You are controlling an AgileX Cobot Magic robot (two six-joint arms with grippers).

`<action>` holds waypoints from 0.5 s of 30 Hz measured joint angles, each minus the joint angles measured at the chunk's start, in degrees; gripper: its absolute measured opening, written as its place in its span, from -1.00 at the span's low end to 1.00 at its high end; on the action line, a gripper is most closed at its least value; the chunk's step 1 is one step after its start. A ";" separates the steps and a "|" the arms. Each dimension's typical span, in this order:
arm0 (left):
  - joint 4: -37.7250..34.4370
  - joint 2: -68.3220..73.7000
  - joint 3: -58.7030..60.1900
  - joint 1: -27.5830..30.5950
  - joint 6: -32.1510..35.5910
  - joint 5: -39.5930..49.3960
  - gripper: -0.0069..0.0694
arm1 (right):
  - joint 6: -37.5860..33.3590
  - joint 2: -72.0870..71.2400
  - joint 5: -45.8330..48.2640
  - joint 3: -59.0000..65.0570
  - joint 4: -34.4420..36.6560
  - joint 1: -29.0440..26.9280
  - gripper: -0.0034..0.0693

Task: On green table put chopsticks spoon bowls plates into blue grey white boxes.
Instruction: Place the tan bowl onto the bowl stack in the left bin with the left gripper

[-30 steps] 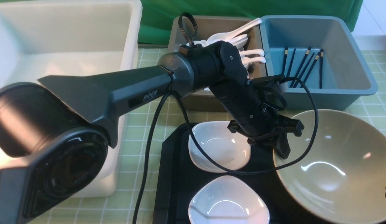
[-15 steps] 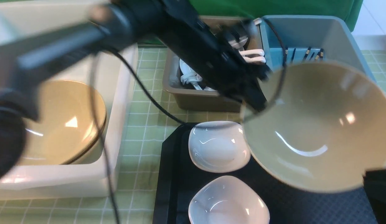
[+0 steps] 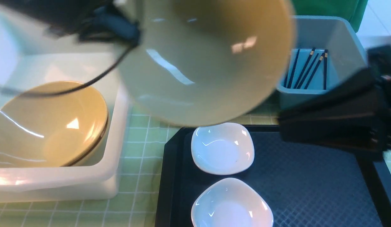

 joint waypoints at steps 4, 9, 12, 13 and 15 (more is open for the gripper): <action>-0.06 -5.91 10.42 10.74 0.70 0.30 -0.78 | 0.46 3.78 -4.41 -3.72 -2.26 7.38 -0.81; -0.81 -9.64 16.44 26.07 0.16 -0.52 -0.78 | 7.56 9.24 -13.88 -7.49 -12.81 16.83 -0.81; 1.61 -9.06 15.59 31.05 -2.34 -1.76 -0.78 | 10.76 12.15 -14.01 -8.13 -15.74 18.25 -0.83; 2.67 -8.62 15.13 31.70 -2.88 -1.76 -0.78 | 11.51 12.59 -14.01 -8.18 -16.29 18.39 -0.84; 7.72 -7.17 13.22 32.61 -4.69 -1.08 -0.78 | 13.19 13.69 -14.01 -8.18 -17.74 18.38 -0.85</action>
